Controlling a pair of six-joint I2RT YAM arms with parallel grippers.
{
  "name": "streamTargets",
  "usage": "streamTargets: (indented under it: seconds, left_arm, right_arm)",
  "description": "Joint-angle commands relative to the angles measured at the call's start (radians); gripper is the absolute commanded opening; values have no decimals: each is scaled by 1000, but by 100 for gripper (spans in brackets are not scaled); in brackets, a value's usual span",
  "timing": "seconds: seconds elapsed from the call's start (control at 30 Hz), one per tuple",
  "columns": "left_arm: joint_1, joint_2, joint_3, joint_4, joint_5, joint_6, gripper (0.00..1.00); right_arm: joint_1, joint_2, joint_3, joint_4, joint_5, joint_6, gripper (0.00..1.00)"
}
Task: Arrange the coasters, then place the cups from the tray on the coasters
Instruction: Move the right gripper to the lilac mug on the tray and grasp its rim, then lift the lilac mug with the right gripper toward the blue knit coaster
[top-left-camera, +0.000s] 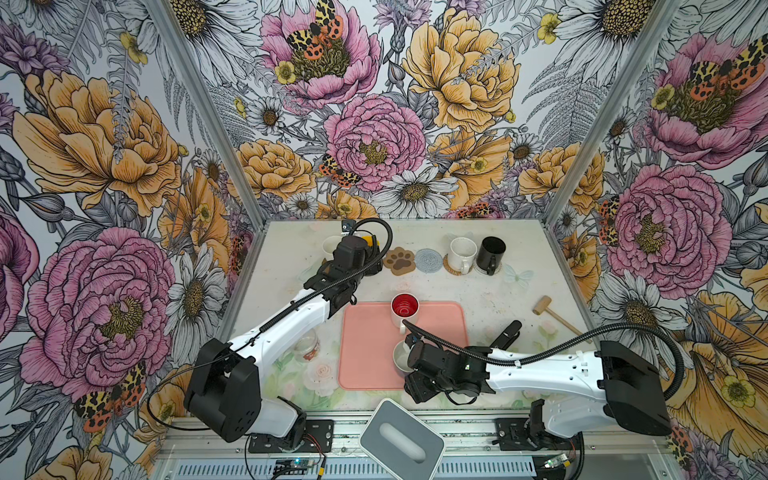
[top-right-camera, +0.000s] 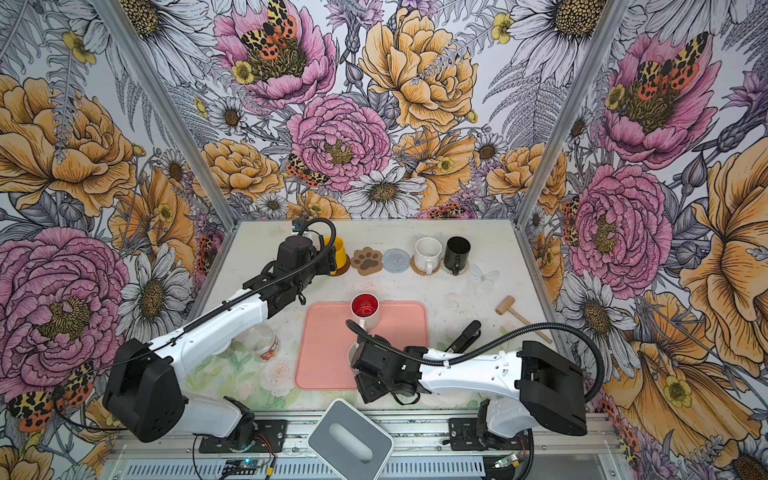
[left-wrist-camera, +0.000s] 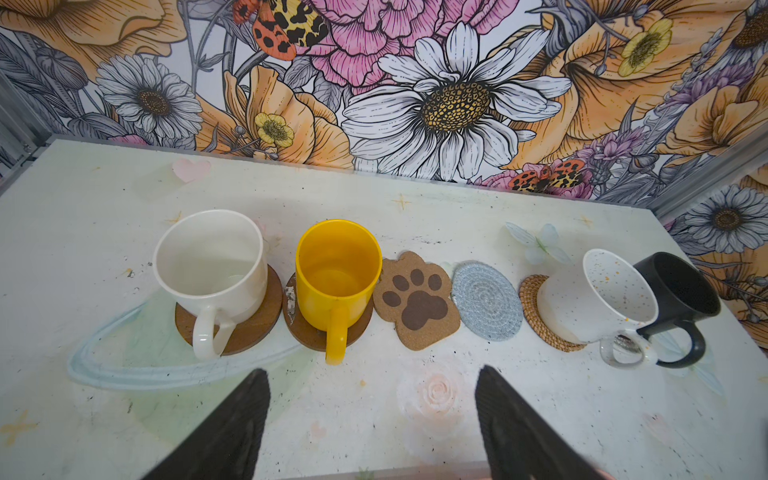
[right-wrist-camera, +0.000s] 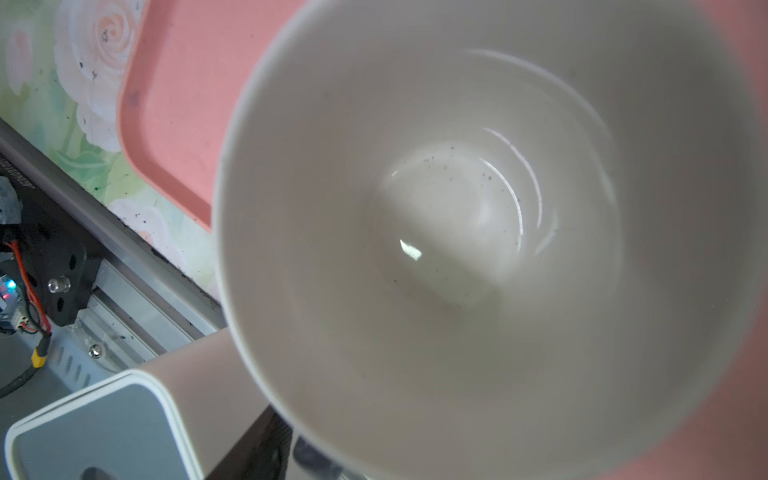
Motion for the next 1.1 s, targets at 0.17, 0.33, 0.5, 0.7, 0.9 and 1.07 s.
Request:
streamTargets:
  seconds: [0.17,0.33,0.5,0.7,0.9,1.07]
  left_arm:
    - [20,1,-23,37,22,-13,79]
    - [23,-4,-27,39,23,-15,79]
    - [25,-5,-29,40,25,-15,79]
    - [27,-5,-31,39,26,-16,80]
    - [29,-4,-31,41,28,-18,80]
    - [31,-3,-32,41,29,-18,79]
  right_arm:
    - [-26,11,4,19,41,78,56]
    - [-41,-7,-4,20,64,88,46]
    - [-45,8,-3,20,70,98,40]
    - [-45,38,9,20,77,104,39]
    - [-45,48,14,20,93,108,39]
    - [-46,55,18,20,101,110,31]
